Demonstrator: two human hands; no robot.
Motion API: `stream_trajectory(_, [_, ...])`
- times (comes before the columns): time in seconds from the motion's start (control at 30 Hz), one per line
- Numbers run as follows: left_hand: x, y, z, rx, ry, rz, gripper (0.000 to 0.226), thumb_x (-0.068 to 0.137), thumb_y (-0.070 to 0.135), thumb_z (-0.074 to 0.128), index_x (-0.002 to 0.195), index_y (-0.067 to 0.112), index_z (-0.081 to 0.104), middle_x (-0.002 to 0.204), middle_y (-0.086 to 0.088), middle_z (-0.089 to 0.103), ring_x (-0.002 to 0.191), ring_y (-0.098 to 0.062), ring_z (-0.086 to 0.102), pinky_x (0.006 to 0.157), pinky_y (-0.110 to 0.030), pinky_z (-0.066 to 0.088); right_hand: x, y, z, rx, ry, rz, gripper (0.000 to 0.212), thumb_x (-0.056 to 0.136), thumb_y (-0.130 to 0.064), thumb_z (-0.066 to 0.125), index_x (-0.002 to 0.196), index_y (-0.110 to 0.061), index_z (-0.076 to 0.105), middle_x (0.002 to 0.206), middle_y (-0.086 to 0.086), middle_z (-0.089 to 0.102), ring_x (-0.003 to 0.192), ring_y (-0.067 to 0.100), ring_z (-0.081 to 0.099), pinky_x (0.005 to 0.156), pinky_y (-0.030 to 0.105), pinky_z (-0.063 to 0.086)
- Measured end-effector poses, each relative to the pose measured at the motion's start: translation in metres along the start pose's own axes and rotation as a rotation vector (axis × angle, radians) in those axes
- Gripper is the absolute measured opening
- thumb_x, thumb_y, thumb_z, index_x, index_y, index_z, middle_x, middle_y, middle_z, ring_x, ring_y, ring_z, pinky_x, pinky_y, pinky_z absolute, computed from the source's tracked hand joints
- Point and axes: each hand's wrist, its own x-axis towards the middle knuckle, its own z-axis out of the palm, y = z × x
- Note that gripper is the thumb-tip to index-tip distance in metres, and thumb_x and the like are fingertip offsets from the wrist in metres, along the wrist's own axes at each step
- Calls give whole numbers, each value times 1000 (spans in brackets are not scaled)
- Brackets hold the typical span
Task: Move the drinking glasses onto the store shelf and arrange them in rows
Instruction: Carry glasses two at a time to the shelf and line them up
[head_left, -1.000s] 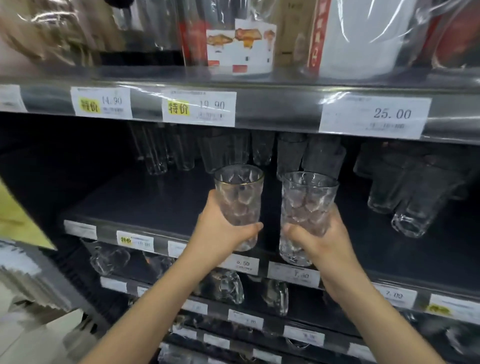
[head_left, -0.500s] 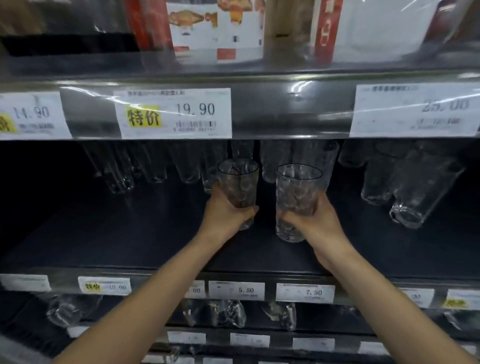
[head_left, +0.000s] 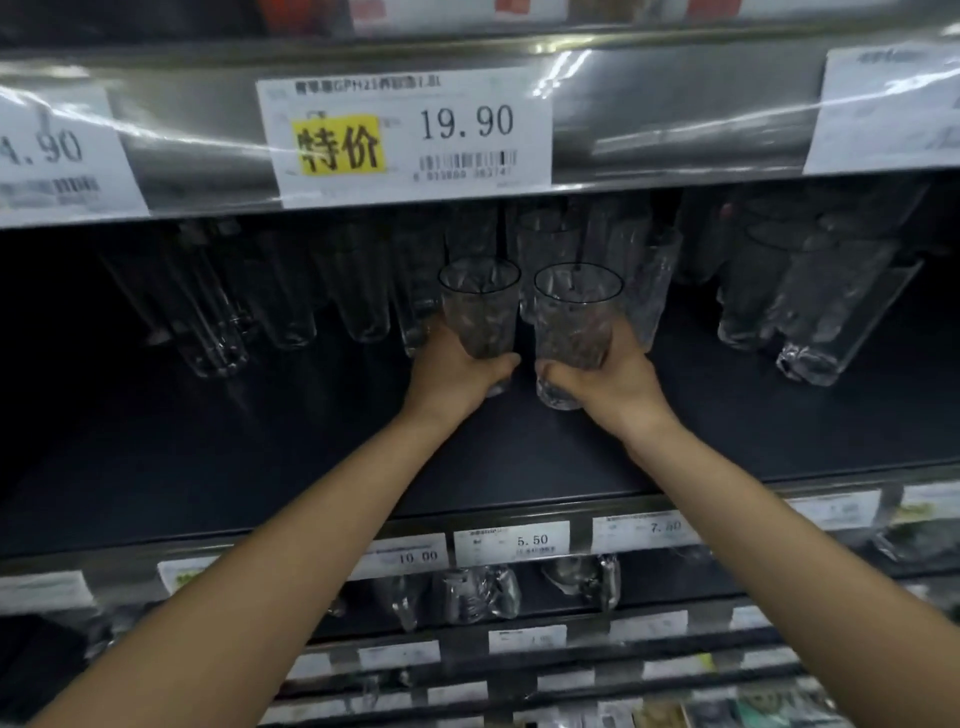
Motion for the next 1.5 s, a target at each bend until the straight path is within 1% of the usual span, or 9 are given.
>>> stream_trajectory(0.1, [-2,7,-4,316,83,32,34,79,47,77,87,15,69,70,12,63,60,2,56,53,-12,45,4,-1,4,-38,43,3,74,75,-28,85,132,-15,41,109,-13,58,95,1,58,84,13,43])
stream_trajectory(0.23, [2,4,-6,510,119,70,60,78,66,67,95,9,74,94,-7,74,89,-24,68,76,-33,55,7,3,5,-91,97,7,77,73,-35,85,132,-16,39,110,-12,55,98,3,56,77,7,41])
stream_trajectory(0.33, [2,2,-3,548,151,76,64,83,62,64,86,-2,66,94,-16,72,90,-31,67,72,-35,50,7,4,5,-119,123,6,62,73,-37,86,117,-23,44,95,-19,56,85,-2,56,60,-4,36])
stream_trajectory(0.53, [6,0,11,422,215,99,45,91,42,65,114,4,65,110,-14,70,105,-31,63,83,-33,46,12,7,4,-149,159,12,53,72,-44,84,116,-23,64,101,-6,69,96,11,65,87,26,52])
stream_trajectory(0.67, [12,-2,21,411,266,96,42,95,36,62,116,0,59,110,-20,67,105,-34,63,82,-35,47,15,7,2,-162,169,33,50,76,-43,81,118,-21,65,85,-18,59,89,6,56,81,20,43])
stream_trajectory(0.83, [24,-3,29,359,258,27,38,99,32,55,118,-1,54,109,-19,68,103,-34,64,73,-28,40,20,10,4,-110,189,70,58,76,-42,81,126,-19,62,115,-3,68,106,12,61,94,27,47])
stream_trajectory(1.2, [44,-5,40,449,277,-6,41,102,31,50,124,-4,49,115,-23,65,108,-38,62,74,-32,40,26,19,4,-124,183,56,60,79,-47,77,132,-25,60,105,-4,68,111,19,64,97,38,51])
stream_trajectory(1.33, [48,-5,44,461,280,2,44,103,29,46,129,-6,45,117,-23,64,108,-38,62,76,-35,44,31,24,5,-82,158,83,53,78,-46,78,125,-27,64,78,-23,59,100,21,68,92,46,54])
stream_trajectory(1.5, [51,-6,47,447,282,11,46,104,24,45,134,-10,39,117,-24,65,106,-38,63,79,-39,48,35,27,7,-68,161,84,23,78,-46,78,75,-47,56,78,-10,67,87,22,69,88,46,56])
